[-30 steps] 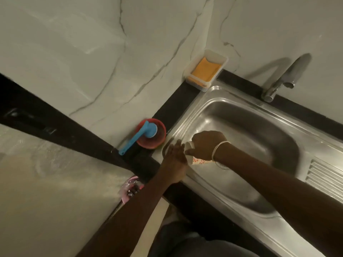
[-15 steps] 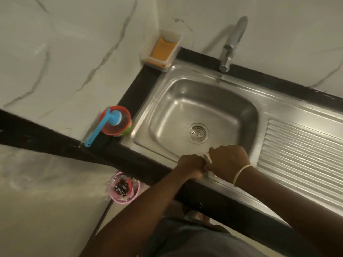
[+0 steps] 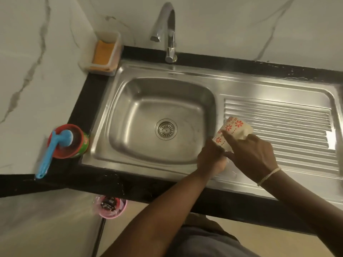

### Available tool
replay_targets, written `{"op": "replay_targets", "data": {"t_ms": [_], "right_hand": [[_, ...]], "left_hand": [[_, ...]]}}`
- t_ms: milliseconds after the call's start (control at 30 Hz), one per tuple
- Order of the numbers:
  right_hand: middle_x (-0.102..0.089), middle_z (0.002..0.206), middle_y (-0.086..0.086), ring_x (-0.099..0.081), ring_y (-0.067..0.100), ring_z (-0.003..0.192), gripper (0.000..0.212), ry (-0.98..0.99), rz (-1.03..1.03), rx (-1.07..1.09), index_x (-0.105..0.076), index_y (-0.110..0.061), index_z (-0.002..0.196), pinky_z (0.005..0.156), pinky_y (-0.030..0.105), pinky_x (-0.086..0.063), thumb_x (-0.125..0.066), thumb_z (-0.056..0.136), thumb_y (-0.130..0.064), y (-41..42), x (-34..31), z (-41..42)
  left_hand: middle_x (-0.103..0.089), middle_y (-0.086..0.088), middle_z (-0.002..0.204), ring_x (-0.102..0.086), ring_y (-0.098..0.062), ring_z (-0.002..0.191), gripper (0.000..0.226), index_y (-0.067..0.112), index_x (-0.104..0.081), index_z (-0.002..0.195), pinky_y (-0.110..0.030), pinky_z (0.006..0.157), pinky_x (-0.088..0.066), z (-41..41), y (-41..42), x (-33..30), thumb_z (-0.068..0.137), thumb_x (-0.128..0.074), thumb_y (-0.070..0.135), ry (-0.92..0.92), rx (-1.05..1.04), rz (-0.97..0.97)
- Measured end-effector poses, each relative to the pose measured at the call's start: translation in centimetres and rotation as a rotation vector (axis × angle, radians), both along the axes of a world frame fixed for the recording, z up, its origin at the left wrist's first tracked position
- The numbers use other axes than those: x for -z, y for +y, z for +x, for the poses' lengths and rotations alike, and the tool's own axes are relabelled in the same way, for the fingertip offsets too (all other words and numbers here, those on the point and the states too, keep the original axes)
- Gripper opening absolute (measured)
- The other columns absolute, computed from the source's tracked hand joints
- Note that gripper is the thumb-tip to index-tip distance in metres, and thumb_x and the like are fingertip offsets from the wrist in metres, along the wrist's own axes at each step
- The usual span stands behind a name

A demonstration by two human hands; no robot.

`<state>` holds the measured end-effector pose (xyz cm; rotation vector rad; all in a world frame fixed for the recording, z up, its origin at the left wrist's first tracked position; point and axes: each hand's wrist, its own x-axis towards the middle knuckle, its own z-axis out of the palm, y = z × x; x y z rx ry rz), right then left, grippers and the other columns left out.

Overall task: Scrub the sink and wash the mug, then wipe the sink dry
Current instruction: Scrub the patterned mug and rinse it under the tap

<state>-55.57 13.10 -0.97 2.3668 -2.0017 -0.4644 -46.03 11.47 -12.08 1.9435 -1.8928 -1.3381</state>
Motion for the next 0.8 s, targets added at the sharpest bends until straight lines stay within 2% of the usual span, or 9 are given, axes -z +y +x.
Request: {"op": "replay_targets", "data": {"t_ms": [67, 167, 333, 400, 500, 633, 700, 767, 800], "right_hand": [[-0.076, 0.092, 0.006, -0.068, 0.032, 0.085, 0.073, -0.061, -0.057, 0.027, -0.04, -0.027, 0.148, 0.055, 0.036, -0.056, -0.061, 0.086, -0.061, -0.3, -0.2, -0.4], [-0.075, 0.101, 0.015, -0.069, 0.035, 0.086, 0.075, -0.161, -0.129, 0.104, -0.039, -0.024, 0.149, 0.059, 0.039, -0.058, -0.058, 0.087, -0.062, -1.3, -0.3, -0.5], [-0.073, 0.106, 0.02, -0.069, 0.041, 0.086, 0.069, -0.336, -0.144, 0.257, -0.043, -0.024, 0.146, 0.066, 0.039, -0.056, -0.045, 0.09, -0.063, -4.9, -0.7, 0.2], [-0.073, 0.106, 0.02, -0.067, 0.042, 0.093, 0.063, -0.443, -0.13, 0.326, -0.051, -0.021, 0.142, 0.072, 0.04, -0.052, -0.048, 0.092, -0.059, -6.6, -0.9, 0.9], [-0.074, 0.101, 0.019, -0.065, 0.04, 0.094, 0.045, -0.572, -0.055, 0.395, -0.065, -0.015, 0.124, 0.076, 0.038, -0.048, -0.053, 0.094, -0.046, -9.1, -0.9, 2.9], [-0.072, 0.087, 0.019, -0.066, 0.037, 0.083, 0.029, -0.852, -0.009, 0.536, -0.074, -0.008, 0.1, 0.065, 0.031, -0.046, -0.056, 0.095, -0.03, -11.9, -0.2, 6.2], [-0.07, 0.074, 0.017, -0.068, 0.028, 0.069, 0.023, -0.985, 0.051, 0.646, -0.07, -0.008, 0.083, 0.053, 0.027, -0.048, -0.055, 0.093, -0.023, -13.5, 0.1, 8.1], [-0.066, 0.06, 0.009, -0.065, 0.016, 0.051, 0.023, -1.084, 0.101, 0.744, -0.067, -0.008, 0.079, 0.046, 0.024, -0.051, -0.053, 0.093, -0.019, -15.1, 0.4, 10.2], [-0.065, 0.056, 0.006, -0.063, 0.016, 0.049, 0.022, -1.145, 0.113, 0.79, -0.069, -0.006, 0.081, 0.047, 0.025, -0.051, -0.053, 0.092, -0.018, -15.8, 0.7, 11.2]], "left_hand": [[-0.056, -0.004, 0.13, -0.061, -0.024, 0.112, 0.068, 0.016, -0.028, 0.144, -0.034, 0.083, -0.05, -0.3, -0.5, 0.0, 0.088, -0.063, 0.034, 0.072, -0.04, -0.008], [-0.053, -0.008, 0.136, -0.059, -0.029, 0.114, 0.06, 0.016, -0.026, 0.145, -0.039, 0.087, -0.048, 1.1, -0.9, 0.6, 0.095, -0.054, 0.034, 0.158, 0.046, -0.042], [-0.055, -0.02, 0.133, -0.056, -0.036, 0.117, 0.058, 0.01, -0.031, 0.14, -0.04, 0.094, -0.045, 6.3, -2.4, 1.4, 0.096, -0.05, 0.043, 0.096, 0.203, 0.079], [-0.058, -0.022, 0.127, -0.058, -0.036, 0.114, 0.058, 0.006, -0.039, 0.134, -0.04, 0.094, -0.048, 9.3, -4.3, 1.6, 0.093, -0.055, 0.043, 0.097, 0.129, 0.07], [-0.065, -0.015, 0.112, -0.062, -0.031, 0.107, 0.046, 0.007, -0.055, 0.114, -0.036, 0.09, -0.049, 14.3, -9.0, 1.2, 0.086, -0.058, 0.043, 0.104, -0.028, -0.035], [-0.068, -0.009, 0.11, -0.064, -0.024, 0.102, 0.037, 0.01, -0.056, 0.12, -0.037, 0.091, -0.051, 18.5, -17.9, -2.4, 0.09, -0.065, 0.028, 0.125, -0.22, -0.244], [-0.067, -0.005, 0.113, -0.064, -0.02, 0.101, 0.037, 0.012, -0.055, 0.123, -0.034, 0.089, -0.051, 18.8, -22.6, -5.1, 0.091, -0.064, 0.029, 0.148, -0.209, -0.396], [-0.062, -0.003, 0.119, -0.062, -0.016, 0.101, 0.04, 0.012, -0.053, 0.126, -0.029, 0.085, -0.05, 18.3, -26.7, -7.7, 0.092, -0.064, 0.03, 0.204, -0.14, -0.482], [-0.062, -0.003, 0.118, -0.061, -0.015, 0.1, 0.041, 0.01, -0.054, 0.125, -0.027, 0.083, -0.049, 17.7, -28.6, -8.5, 0.092, -0.063, 0.031, 0.196, -0.082, -0.501]]}}
